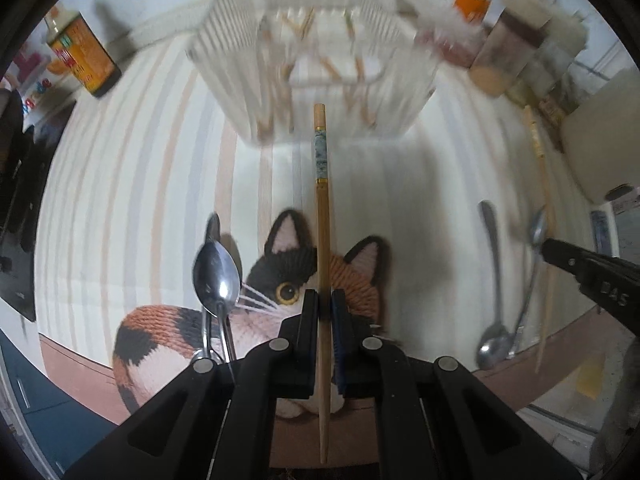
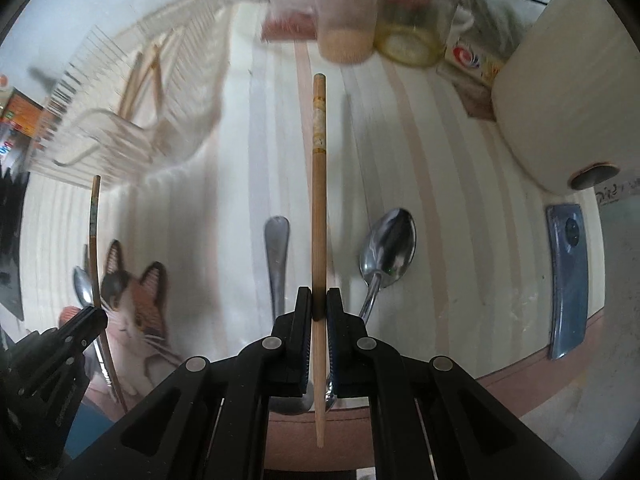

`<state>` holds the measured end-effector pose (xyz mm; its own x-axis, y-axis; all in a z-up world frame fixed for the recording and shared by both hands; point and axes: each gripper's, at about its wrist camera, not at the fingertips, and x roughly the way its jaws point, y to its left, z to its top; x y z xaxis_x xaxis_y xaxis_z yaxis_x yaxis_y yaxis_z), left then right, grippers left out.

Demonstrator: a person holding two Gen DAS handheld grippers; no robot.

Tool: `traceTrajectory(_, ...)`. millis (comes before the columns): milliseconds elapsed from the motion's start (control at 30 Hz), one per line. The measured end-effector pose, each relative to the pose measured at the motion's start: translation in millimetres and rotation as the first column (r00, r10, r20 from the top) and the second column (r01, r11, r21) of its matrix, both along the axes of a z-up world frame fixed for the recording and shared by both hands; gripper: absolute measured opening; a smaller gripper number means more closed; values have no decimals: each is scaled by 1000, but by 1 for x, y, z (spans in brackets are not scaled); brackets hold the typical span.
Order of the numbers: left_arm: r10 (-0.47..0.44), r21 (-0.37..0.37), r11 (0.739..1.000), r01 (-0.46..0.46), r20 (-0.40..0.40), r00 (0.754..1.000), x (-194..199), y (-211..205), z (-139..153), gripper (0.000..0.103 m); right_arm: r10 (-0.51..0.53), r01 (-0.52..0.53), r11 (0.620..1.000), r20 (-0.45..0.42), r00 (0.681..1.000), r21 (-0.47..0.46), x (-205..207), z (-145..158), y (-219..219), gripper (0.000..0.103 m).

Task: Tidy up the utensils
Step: 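Lift both held chopsticks and carry them over the clear basket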

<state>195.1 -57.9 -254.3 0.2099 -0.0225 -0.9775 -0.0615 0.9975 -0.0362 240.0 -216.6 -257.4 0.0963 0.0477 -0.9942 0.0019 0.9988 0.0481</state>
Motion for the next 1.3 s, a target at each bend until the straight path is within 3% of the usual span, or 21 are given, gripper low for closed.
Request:
traceTrajectory(500,4,-118,993,23,227,974,-12,14,127,4,10,-38,986,176,984,159,19,104,3,7)
traceTrajectory(700,44,-204,979,17,291,956,13,24,173,4,41,-93,970,228,973,223,42,139,23,7)
traceTrajectory(833,76,-239,971,-1,307,949,50,34,191,4,58,-120,959,234,970,258,72,144,42,7)
traceTrajectory(1000,139,-266,962,-65,271,953,110,54,181,4,58,-110,940,165,985,324,123,118,65,7)
traceTrajectory(1100,191,-303,945,-124,204,960,157,71,155,4,56,-87,932,99,994,353,160,86,80,7)
traceTrajectory(1300,263,-341,914,-220,87,961,206,90,103,4,45,-49,930,21,999,364,203,43,98,7)
